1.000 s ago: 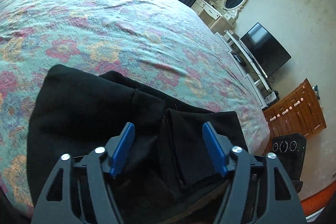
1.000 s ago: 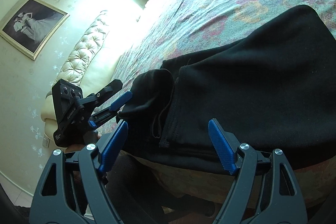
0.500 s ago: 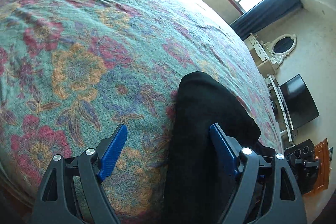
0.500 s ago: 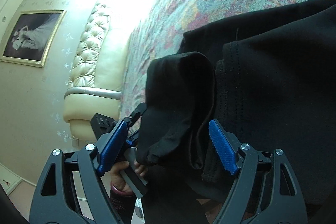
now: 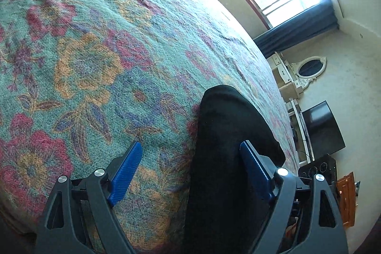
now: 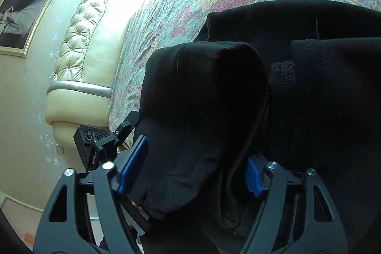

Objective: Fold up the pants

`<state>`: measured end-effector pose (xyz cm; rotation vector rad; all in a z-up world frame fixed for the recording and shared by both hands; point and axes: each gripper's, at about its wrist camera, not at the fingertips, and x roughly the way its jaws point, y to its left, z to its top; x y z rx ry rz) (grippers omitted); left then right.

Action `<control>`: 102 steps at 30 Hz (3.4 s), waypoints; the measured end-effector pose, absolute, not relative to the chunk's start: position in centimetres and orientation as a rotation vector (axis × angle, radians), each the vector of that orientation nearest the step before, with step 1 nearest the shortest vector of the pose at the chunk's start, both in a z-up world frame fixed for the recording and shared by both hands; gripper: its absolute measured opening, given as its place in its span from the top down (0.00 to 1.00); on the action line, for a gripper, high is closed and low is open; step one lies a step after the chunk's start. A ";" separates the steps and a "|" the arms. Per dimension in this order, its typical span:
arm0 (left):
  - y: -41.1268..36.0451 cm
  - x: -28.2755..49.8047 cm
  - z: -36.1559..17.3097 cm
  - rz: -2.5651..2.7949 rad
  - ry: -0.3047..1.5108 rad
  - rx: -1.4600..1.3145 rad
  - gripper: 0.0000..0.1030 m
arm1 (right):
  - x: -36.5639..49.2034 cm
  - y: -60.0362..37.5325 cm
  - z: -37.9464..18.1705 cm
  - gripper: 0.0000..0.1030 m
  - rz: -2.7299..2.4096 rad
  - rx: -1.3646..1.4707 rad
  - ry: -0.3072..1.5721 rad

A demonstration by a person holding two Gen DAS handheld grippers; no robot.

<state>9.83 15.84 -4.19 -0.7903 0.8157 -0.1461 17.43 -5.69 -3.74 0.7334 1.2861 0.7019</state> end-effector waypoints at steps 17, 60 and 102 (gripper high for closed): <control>13.3 9.3 0.2 -0.240 0.778 -0.766 0.20 | 14.8 -13.9 5.6 0.88 0.787 0.668 1.034; -1.6 12.2 -3.6 -0.380 0.995 -0.525 0.18 | 8.8 -34.5 -2.8 0.80 0.538 0.833 1.168; -0.2 20.9 -4.9 -0.402 0.963 -0.609 0.12 | 18.7 -37.1 -5.6 0.10 0.564 0.927 1.024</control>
